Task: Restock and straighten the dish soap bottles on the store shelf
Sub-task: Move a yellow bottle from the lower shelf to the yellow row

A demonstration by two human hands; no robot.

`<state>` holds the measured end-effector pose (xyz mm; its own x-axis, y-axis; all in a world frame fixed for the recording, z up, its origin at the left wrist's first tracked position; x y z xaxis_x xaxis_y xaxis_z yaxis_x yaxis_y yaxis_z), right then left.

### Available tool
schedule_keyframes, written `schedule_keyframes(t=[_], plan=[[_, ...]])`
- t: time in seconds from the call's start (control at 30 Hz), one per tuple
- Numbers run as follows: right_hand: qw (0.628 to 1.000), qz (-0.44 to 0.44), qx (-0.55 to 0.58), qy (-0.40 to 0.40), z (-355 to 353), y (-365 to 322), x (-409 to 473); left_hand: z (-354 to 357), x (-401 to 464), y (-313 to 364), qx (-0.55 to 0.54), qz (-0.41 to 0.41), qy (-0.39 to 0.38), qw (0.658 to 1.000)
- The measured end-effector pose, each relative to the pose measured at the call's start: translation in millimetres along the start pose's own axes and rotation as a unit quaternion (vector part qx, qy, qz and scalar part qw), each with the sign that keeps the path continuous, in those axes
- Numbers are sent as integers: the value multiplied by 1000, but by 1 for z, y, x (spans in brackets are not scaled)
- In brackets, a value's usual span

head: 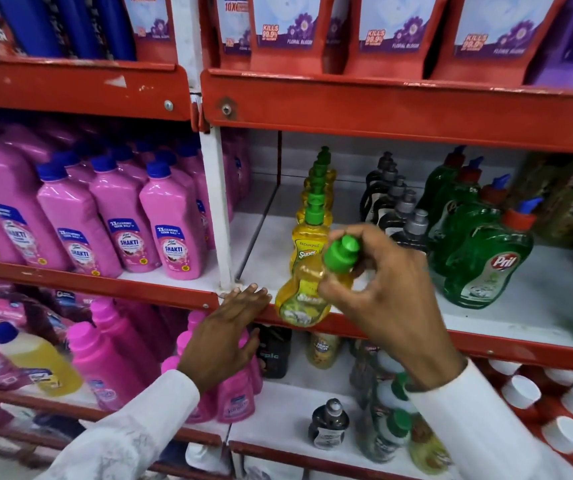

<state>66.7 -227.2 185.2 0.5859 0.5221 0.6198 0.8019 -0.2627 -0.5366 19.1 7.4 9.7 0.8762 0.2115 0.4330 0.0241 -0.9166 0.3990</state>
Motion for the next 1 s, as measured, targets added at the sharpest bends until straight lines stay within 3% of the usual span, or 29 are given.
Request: schedule_keyframes(t=[0.1,0.33,0.53,0.77,0.9,1.0], plan=[[999,-19,-31,-5,-4,7,27,2,-2,4,-11,3,14,1000],[989,-11,-76,-130,33,55,64,0,-5,8,2,-6,12,1000],[989,-6,-56,-137,38,59,69,8,-5,13,47,-22,11,999],[994,-3,-34,-108,33,69,51,12,-7,21,94,-38,18,995],[999,-23,-22,-8,14,69,2,14,-14,27,102,-45,41,993],[999,33,-1,21,12,81,-59,19,-22,37,94,1,64,994]])
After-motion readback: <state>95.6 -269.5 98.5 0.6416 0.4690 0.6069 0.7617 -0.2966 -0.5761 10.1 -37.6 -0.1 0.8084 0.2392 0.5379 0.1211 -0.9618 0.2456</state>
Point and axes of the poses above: each hand's wrist, its own x-axis towards the middle knuckle, its own z-axis out of the palm, y = z × x, the point moved 2 cm from there along x, towards the middle knuckle, and after that the axes turned 11 degrees about -z, right-handed, at the moved point
